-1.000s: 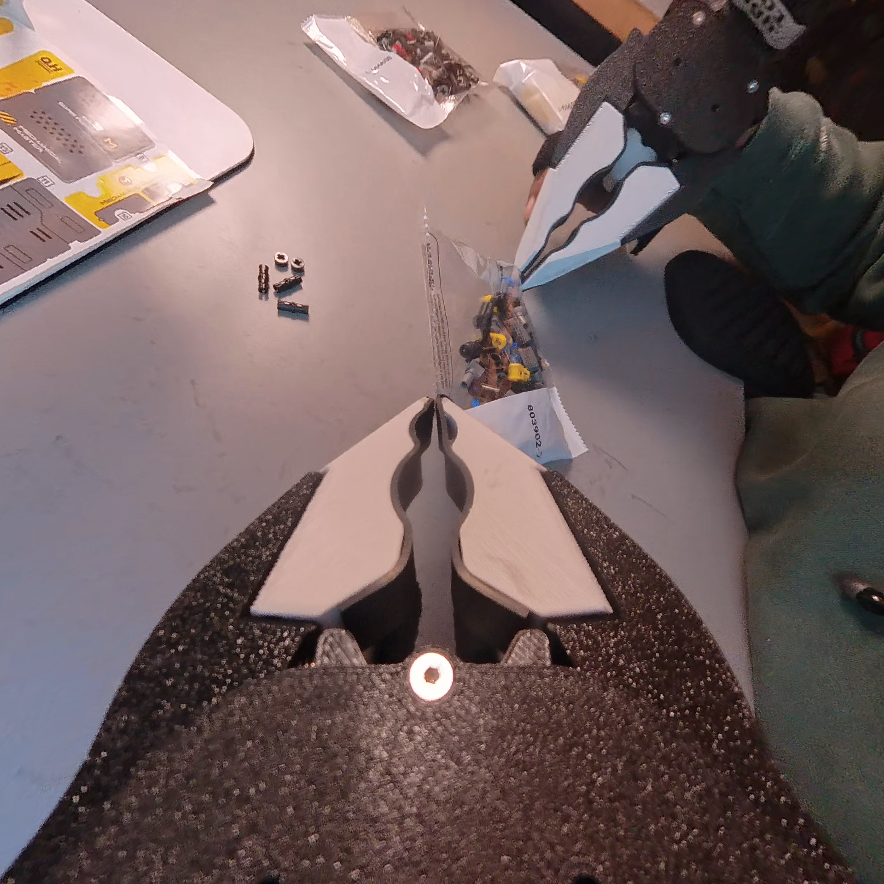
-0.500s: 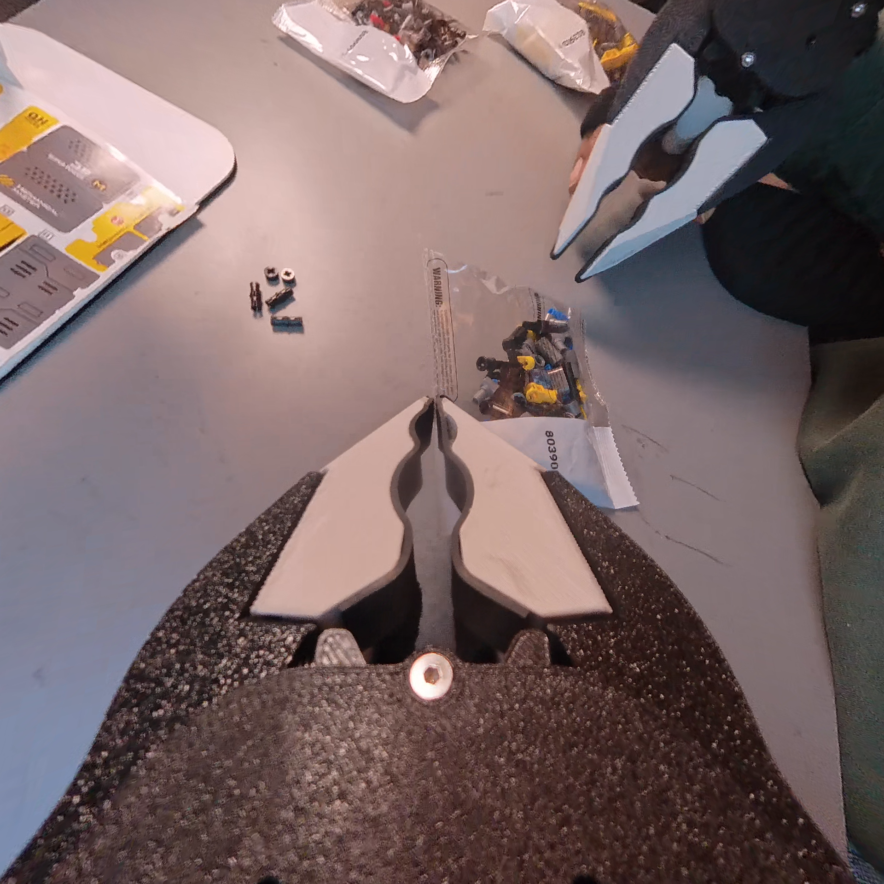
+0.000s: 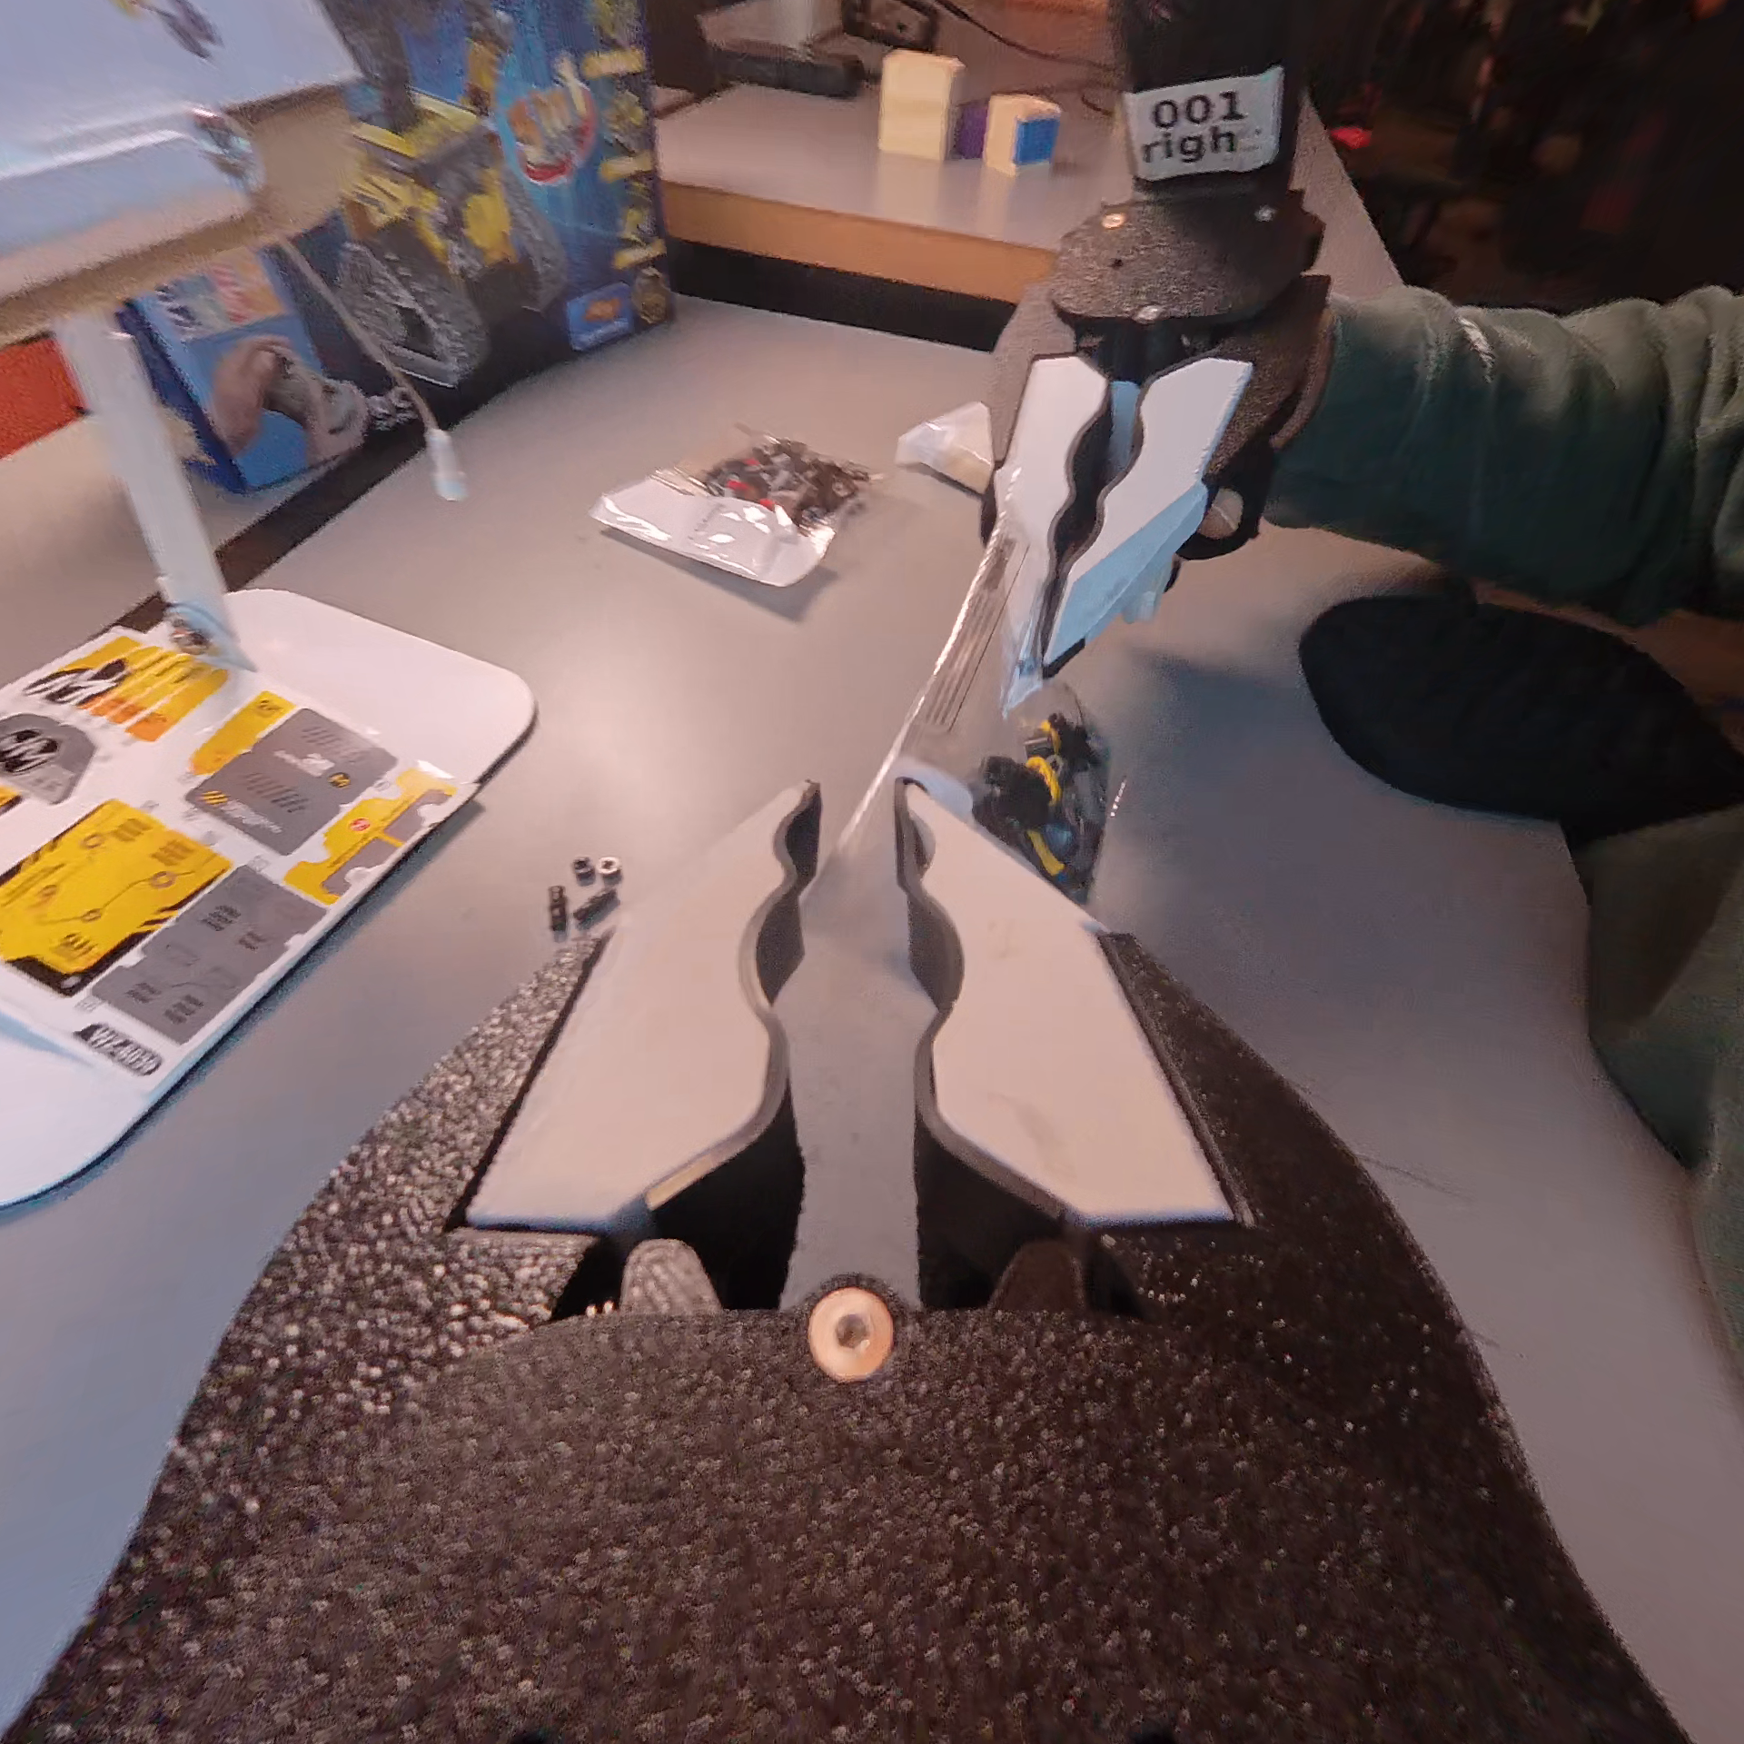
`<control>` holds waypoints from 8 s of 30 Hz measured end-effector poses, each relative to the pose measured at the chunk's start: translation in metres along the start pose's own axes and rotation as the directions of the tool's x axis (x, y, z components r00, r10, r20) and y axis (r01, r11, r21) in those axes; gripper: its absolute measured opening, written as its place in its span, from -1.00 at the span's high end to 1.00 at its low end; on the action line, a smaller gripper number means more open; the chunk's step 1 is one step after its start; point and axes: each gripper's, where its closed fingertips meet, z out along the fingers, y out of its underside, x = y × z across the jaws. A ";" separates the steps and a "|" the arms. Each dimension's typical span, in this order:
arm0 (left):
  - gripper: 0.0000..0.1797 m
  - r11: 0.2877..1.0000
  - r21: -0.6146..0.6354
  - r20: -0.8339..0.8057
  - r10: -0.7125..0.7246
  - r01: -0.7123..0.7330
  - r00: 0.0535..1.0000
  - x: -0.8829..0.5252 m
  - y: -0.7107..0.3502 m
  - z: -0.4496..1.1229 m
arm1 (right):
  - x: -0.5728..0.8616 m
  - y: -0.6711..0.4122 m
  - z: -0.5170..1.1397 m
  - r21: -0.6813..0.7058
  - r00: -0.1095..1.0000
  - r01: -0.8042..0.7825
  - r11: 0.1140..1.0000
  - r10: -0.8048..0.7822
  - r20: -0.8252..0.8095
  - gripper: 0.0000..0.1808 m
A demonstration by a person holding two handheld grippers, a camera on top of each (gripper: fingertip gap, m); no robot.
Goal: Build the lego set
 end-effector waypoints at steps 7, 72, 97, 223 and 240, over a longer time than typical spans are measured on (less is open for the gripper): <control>0.69 0.986 0.134 0.172 -0.122 0.100 0.978 -0.031 -0.011 -0.039 | 0.081 -0.047 -0.076 0.015 0.954 -0.014 1.000 0.018 -0.299 1.00; 0.57 0.996 -0.050 0.160 -0.069 0.078 0.985 0.002 0.052 -0.017 | 0.034 0.017 0.042 -0.318 0.942 0.333 0.887 -0.327 0.075 0.19; 0.57 0.995 0.038 0.245 -0.098 0.092 0.965 -0.017 0.041 -0.037 | 0.217 0.097 -0.171 -0.335 0.762 -0.282 0.899 -0.002 -0.648 0.97; 0.64 0.995 0.053 -0.081 -0.077 0.082 0.994 0.040 -0.008 0.013 | -0.023 -0.079 0.037 -0.208 0.851 0.501 0.840 -0.434 0.296 1.00; 1.00 0.998 0.019 -0.033 -0.059 0.060 0.998 0.029 0.008 0.006 | -0.005 -0.078 0.028 -0.051 0.935 0.325 0.944 -0.313 0.165 1.00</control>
